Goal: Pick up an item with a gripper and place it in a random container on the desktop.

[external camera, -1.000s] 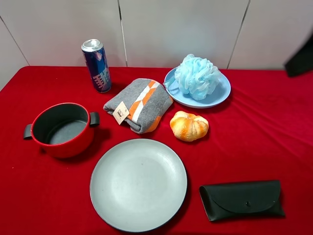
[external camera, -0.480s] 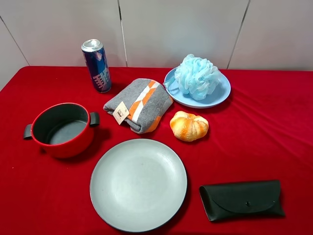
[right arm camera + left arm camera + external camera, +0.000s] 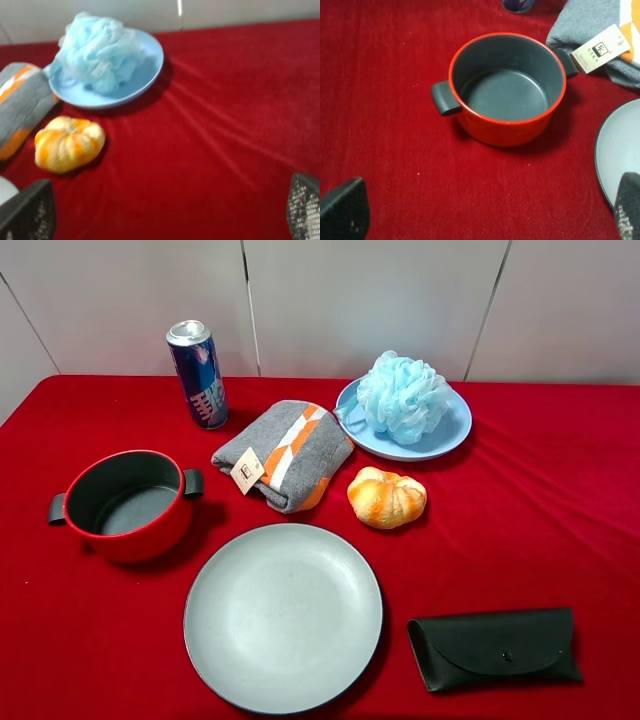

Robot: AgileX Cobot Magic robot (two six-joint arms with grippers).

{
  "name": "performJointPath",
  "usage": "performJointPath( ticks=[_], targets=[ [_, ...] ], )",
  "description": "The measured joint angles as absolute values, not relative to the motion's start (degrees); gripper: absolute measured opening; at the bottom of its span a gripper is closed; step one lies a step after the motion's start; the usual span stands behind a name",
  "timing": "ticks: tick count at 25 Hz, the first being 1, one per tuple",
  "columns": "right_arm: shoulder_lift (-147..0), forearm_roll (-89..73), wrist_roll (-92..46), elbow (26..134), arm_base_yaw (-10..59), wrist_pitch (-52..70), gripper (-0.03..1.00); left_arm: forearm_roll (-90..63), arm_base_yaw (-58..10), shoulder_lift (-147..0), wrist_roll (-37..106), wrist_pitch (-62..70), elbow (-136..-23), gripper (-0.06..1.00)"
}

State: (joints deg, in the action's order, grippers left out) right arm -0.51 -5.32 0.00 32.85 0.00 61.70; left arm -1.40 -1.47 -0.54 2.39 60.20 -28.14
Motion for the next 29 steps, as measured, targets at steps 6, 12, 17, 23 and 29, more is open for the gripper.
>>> performJointPath(
  ticks=[6,12,17,23,29],
  targets=[
    [0.3,-5.3,0.0,28.6,-0.1,59.3,0.69,-1.4,-1.5,-0.5,2.4,60.2,-28.1,0.98],
    [0.3,-5.3,0.0,28.6,-0.1,59.2,0.69,-1.4,-1.5,-0.5,2.4,60.2,-28.1,0.98],
    [0.3,-5.3,0.0,28.6,-0.1,59.2,0.69,-1.4,-1.5,-0.5,2.4,60.2,-28.1,0.98],
    [0.3,-5.3,0.0,28.6,-0.1,59.2,0.69,-1.4,-1.5,-0.5,2.4,60.2,-28.1,0.98],
    [0.3,-5.3,0.0,28.6,-0.1,59.2,0.69,-1.4,-1.5,-0.5,2.4,60.2,-28.1,0.98]
  ],
)
